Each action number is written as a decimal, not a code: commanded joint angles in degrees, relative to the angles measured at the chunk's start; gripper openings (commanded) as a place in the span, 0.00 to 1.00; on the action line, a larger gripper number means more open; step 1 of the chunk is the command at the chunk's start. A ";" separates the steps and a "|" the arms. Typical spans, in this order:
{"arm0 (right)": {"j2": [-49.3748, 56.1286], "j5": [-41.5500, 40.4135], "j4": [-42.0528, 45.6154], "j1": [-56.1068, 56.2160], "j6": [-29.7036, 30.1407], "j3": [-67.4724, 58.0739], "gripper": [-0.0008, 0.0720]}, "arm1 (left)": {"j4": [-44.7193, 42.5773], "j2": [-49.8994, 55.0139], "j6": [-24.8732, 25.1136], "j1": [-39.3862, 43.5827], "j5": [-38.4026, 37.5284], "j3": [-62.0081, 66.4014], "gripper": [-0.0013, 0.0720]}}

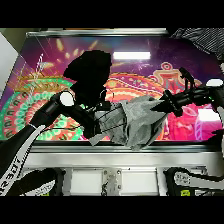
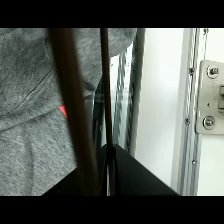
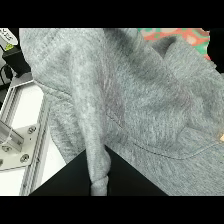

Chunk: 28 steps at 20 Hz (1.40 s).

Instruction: Fold the clothes and pants, and hang the long-sleeved shirts on hangers.

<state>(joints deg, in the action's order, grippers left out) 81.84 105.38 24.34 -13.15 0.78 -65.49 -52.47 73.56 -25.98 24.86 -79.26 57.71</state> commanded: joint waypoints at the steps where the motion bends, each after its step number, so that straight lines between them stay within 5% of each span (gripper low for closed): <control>1: 0.09 -0.39 -0.15 0.02 -0.09 0.02 0.04 | 1.03 -0.04 0.04 0.04 -0.04 0.07 0.04; 5: 0.09 -0.39 -0.20 0.02 -0.09 0.02 0.04 | 0.98 -0.04 0.04 0.04 -0.20 0.07 0.04; 6: 0.09 -0.39 -0.20 0.02 -0.09 0.02 0.04 | 0.98 -0.04 0.02 0.04 -0.17 0.07 0.16; 7: 0.09 -0.42 -0.20 0.02 -0.09 0.02 0.03 | 0.98 -0.04 -0.66 0.04 -0.13 0.07 0.51; 8: 0.09 -0.46 -0.20 0.00 -0.09 0.02 0.03 | 0.98 -0.04 -2.62 0.02 0.09 0.07 0.67; 13: 0.09 -0.59 -0.22 -0.11 -0.11 0.02 0.03 | 1.01 -0.11 -10.03 0.02 -0.26 0.07 0.73; 15: 0.09 -0.57 -0.24 -0.11 -0.13 0.02 0.03 | 0.96 -0.11 -13.22 0.00 -0.63 0.07 0.98; 20: 0.09 -1.77 -2.12 -0.11 -0.15 0.02 0.03 | 1.11 -0.28 -19.41 -3.78 -2.21 0.07 0.97; 28: 0.09 -4.96 -4.76 -0.09 -0.11 0.02 0.03 | 1.01 -5.73 -19.45 -9.18 -1.53 -2.78 0.97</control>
<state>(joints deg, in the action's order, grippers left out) 81.93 101.71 21.58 -13.21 0.62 -65.41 -50.98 69.67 -44.95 17.21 -80.99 56.73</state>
